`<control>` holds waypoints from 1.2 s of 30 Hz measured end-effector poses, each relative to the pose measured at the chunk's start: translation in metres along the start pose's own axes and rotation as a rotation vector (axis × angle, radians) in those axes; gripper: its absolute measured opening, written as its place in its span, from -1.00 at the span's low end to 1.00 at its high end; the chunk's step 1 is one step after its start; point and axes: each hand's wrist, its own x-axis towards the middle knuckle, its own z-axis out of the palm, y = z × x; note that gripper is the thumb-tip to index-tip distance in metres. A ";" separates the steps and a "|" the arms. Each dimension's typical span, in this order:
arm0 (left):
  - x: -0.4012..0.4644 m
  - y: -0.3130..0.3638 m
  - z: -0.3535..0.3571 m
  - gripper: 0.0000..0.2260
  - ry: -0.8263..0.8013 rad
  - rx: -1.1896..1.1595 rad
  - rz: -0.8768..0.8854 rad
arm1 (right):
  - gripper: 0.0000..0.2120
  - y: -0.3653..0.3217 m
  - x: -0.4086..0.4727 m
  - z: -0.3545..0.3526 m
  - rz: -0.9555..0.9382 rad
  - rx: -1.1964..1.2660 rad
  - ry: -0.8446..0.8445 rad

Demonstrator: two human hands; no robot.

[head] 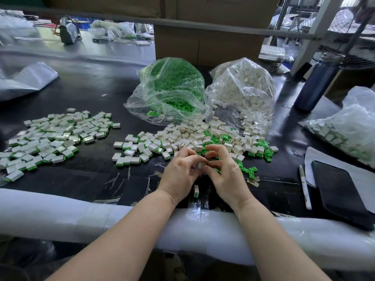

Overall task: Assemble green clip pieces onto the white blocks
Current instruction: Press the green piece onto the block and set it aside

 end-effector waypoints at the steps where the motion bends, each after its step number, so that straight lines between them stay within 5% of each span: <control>1: 0.000 0.000 0.000 -0.82 0.004 -0.015 -0.011 | -0.65 0.001 0.000 0.000 0.006 -0.031 0.014; 6: 0.000 -0.003 0.003 -0.81 0.010 -0.018 -0.049 | -0.85 0.013 0.004 -0.008 0.125 -0.492 0.213; 14: 0.000 -0.006 0.004 -0.80 0.024 -0.005 -0.067 | -0.80 0.013 0.004 -0.004 0.226 -0.770 0.120; 19: 0.000 -0.006 0.005 -0.84 0.022 -0.040 -0.085 | -0.90 0.013 0.003 -0.005 0.129 -0.657 0.175; 26: 0.000 -0.008 0.003 -0.87 0.033 -0.165 -0.093 | -0.87 0.003 0.001 -0.010 0.079 -0.003 0.207; 36: 0.002 -0.010 0.000 -0.90 -0.040 -0.439 -0.201 | -0.86 0.000 0.002 -0.009 0.146 0.173 0.141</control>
